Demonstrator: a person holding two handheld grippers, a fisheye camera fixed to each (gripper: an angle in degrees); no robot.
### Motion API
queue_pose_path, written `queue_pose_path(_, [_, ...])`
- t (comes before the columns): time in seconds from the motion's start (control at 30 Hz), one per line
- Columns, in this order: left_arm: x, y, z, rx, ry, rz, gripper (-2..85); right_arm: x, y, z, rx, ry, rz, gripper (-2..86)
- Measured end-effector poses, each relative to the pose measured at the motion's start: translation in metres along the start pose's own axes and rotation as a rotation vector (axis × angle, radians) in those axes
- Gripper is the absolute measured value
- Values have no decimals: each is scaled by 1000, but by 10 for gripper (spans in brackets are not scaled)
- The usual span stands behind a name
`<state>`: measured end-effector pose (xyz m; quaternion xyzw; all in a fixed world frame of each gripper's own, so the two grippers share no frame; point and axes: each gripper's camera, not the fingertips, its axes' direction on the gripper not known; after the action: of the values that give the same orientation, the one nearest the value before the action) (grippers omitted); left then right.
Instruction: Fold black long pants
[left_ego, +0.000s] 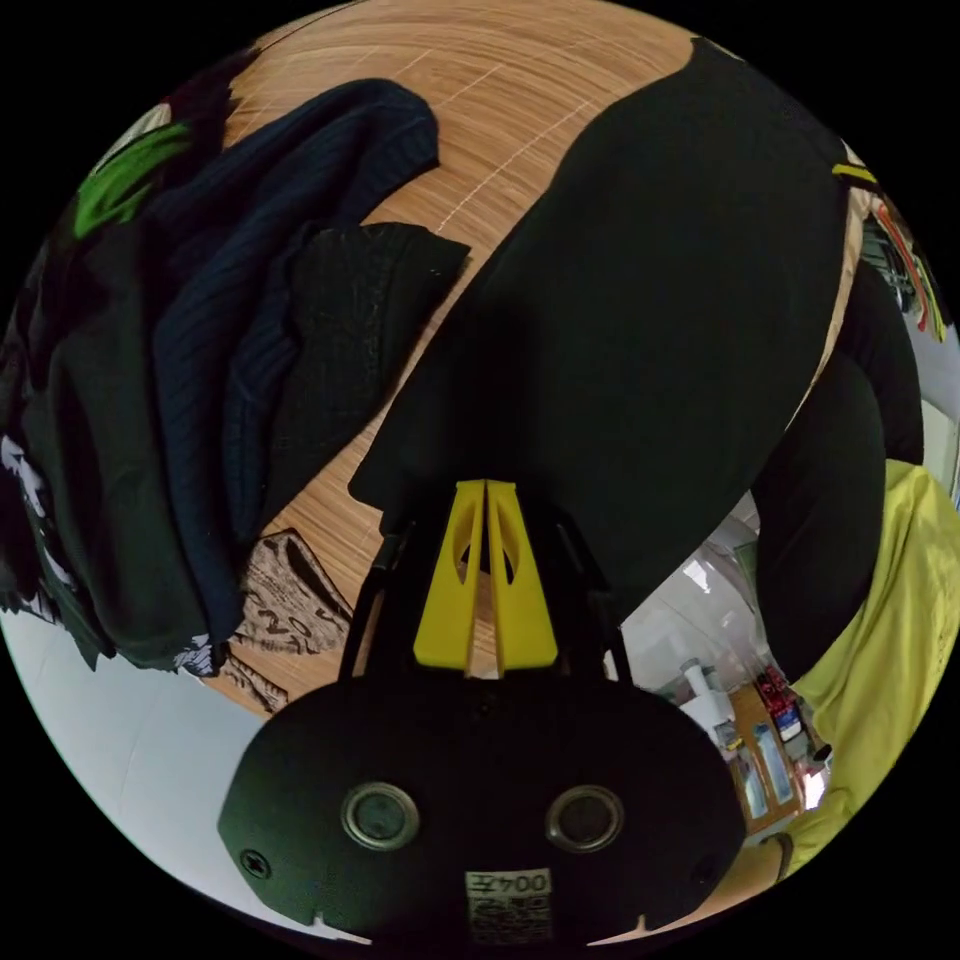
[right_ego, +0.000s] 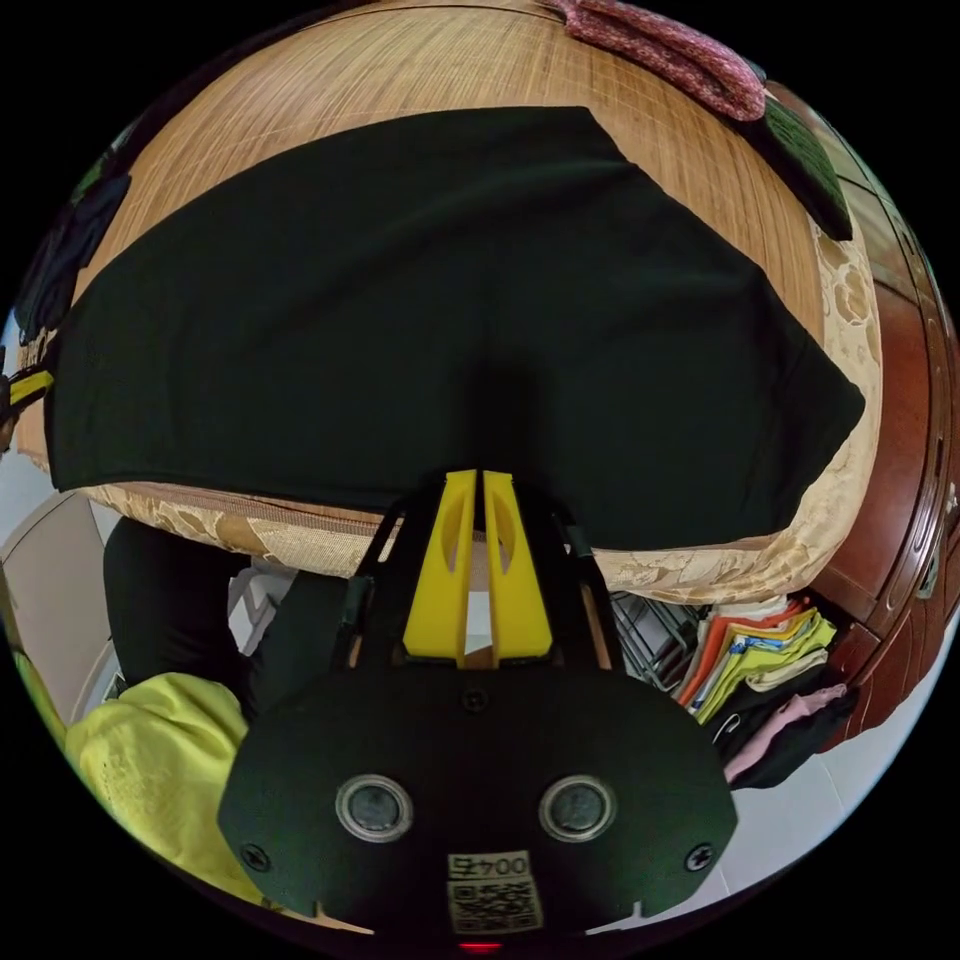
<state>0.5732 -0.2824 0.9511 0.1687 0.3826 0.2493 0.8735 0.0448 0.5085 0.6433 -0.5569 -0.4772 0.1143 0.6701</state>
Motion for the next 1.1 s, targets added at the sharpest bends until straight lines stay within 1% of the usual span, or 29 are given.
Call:
queue_pose_path(0.1, [10, 18, 5, 74, -55, 3, 1, -1, 4, 11, 0, -19, 2, 20])
queue_pose_path(0.13, [9, 20, 6, 70, -44, -7, 1, -1, 7, 16, 7, -35, 13, 21])
queue_pose_path(0.23, [4, 22, 11, 4, 5, -7, 1, 1, 14, 28, 26, -77, 40, 21])
queue_pose_path(0.4, [8, 24, 25, -120, 9, 27, 2, -3, 24, 48, 40, -89, 26, 22])
queue_pose_path(0.5, [9, 40, 35, -128, 17, 17, 2, -8, 32, 62, 55, -84, 2, 27])
queue_pose_path(0.6, [8, 70, 44, -67, 31, -24, 3, -3, 43, 74, 94, -136, 28, 34])
queue_pose_path(0.73, [15, 130, 58, 111, -1, -68, 5, 12, 77, 76, 306, -128, 197, 42])
queue_pose_path(0.8, [18, 158, 65, 163, -15, -105, 9, 15, 95, 77, 391, -155, 254, 43])
queue_pose_path(0.87, [20, 185, 76, 155, -17, -141, 13, 10, 114, 83, 438, -195, 251, 31])
queue_pose_path(1.0, [30, 266, 104, 241, 87, -208, 18, -8, 139, 93, 486, -205, 206, 5])
queue_pose_path(1.07, [38, 309, 114, 357, 169, -268, 19, -21, 155, 100, 531, -246, 180, -3])
queue_pose_path(1.1, [44, 341, 124, 450, 236, -315, 19, -24, 159, 102, 541, -264, 170, -3])
